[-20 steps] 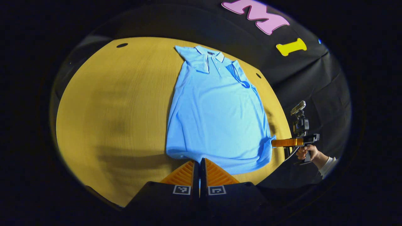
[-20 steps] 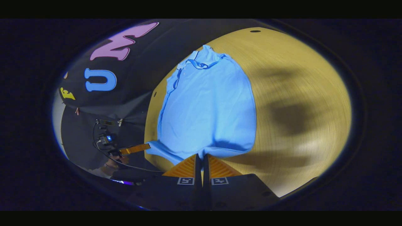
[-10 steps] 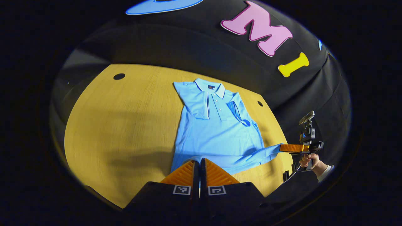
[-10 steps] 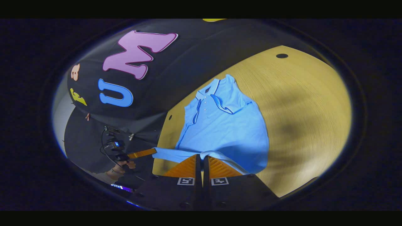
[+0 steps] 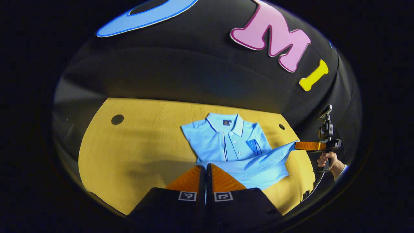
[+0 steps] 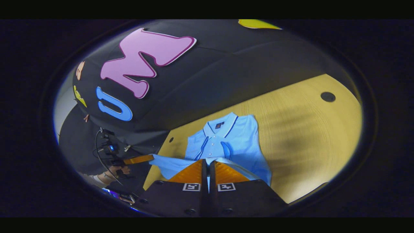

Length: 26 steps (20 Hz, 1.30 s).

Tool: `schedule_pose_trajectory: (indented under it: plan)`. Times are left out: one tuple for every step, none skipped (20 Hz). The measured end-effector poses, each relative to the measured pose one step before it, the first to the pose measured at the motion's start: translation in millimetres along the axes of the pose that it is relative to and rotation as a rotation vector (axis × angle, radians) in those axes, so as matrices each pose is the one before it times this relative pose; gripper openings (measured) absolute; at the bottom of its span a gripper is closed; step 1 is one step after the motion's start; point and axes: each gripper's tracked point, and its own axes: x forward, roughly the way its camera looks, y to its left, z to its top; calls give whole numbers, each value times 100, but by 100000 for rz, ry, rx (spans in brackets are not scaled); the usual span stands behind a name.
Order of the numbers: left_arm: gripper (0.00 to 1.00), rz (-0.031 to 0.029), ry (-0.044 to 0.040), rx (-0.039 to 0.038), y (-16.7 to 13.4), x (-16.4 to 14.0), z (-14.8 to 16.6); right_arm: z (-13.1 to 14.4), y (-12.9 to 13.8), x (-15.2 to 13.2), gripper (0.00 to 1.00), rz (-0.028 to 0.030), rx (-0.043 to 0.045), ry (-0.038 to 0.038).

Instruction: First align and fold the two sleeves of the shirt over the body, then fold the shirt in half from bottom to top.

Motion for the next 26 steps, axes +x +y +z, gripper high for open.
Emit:
schedule_pose_trajectory:
  plan:
    - [6, 1874, -1486, -152, 438, 1244, 1351, 1398, -491, 1388, 5, -34, -1523, -718]
    - [6, 1537, -1640, 394, 100, 1407, 1236, 1135, -647, 1226, 0, -256, -1483, -492]
    - [5, 2065, -1550, 423, 250, 1408, 1325, 1126, -605, 1212, 5, -183, -801, -599]
    - [6, 1750, -1593, 6, 244, 1459, 1219, 1290, -508, 1259, 5, -85, -408, -1504]
    - [6, 2510, -1935, 287, 436, 1408, 1270, 1257, -625, 1371, 5, -575, -17, -2078]
    - [6, 2783, -1946, 156, 669, 1518, 1013, 1056, -675, 1178, 4, -901, 240, -2062]
    - [6, 2223, -1497, -710, 519, 1439, 985, 922, -987, 1028, 0, -1657, -391, -1826]
    - [5, 1722, -1293, -1189, 457, 1440, 606, 744, -897, 1110, 4, -1596, -22, -2083]
    - [5, 1010, 493, -1598, 226, 1533, 176, 828, -578, 846, 0, -1229, 705, -1944]
    - [6, 1139, 1903, -399, 171, 1185, -201, 665, -845, 713, 8, -1692, 659, -2206]
    - [6, 2526, 1526, 1907, 495, 1069, -437, 432, -1107, 1047, 4, -3238, 474, -1393]
    - [5, 1992, 1409, 2913, 529, 972, -629, -238, -1477, 1037, 4, -4303, -325, 1056]
    - [5, 1712, 1934, 2975, 224, 626, -539, -490, -1457, 877, 4, -4514, -919, 978]
    - [6, 1079, 2494, 2002, -180, 653, -593, -660, -1372, 364, 10, -3403, -196, 2182]
    - [6, 151, 2368, 595, -318, 899, -604, -1013, -289, 400, 10, -1653, 558, 3345]
    - [24, -174, 1157, -1251, -554, 27, -395, -1032, 174, 197, 11, -569, -279, 3832]
    - [42, 515, -213, -1822, -143, -209, -256, -975, -172, 52, 0, -282, -2583, 1993]
    - [60, 387, -815, -1960, 8, -234, -103, -826, -9, 17, 16, -1154, -3994, 1300]
    - [78, 193, -1220, -1008, 136, -728, 244, -208, -71, -839, 33, -848, -4375, 355]
    - [96, 599, -1246, 414, 460, -1085, 325, 84, 121, -595, 49, -1193, -4251, -878]
    - [96, 711, -1523, 1580, 380, -991, 254, 371, 584, -697, 63, -750, -3464, -1829]
    - [96, 623, -1977, 2239, 255, -1108, 265, 322, 593, -817, 77, -1017, -2571, -1886]
    - [99, 354, -2011, 1454, 140, -1594, 220, 558, 851, -1324, 96, -818, -2666, -2660]
    - [96, -1151, -1843, 151, -302, -2167, 345, 692, 866, -1230, 97, -482, -2535, -2850]
    - [96, -926, -2229, -428, -417, -1997, 410, 780, 872, -1590, 98, -590, -3006, -2920]
    - [96, -559, -3418, -536, -101, -1518, 267, 828, 831, -1496, 98, -880, -3351, -2998]
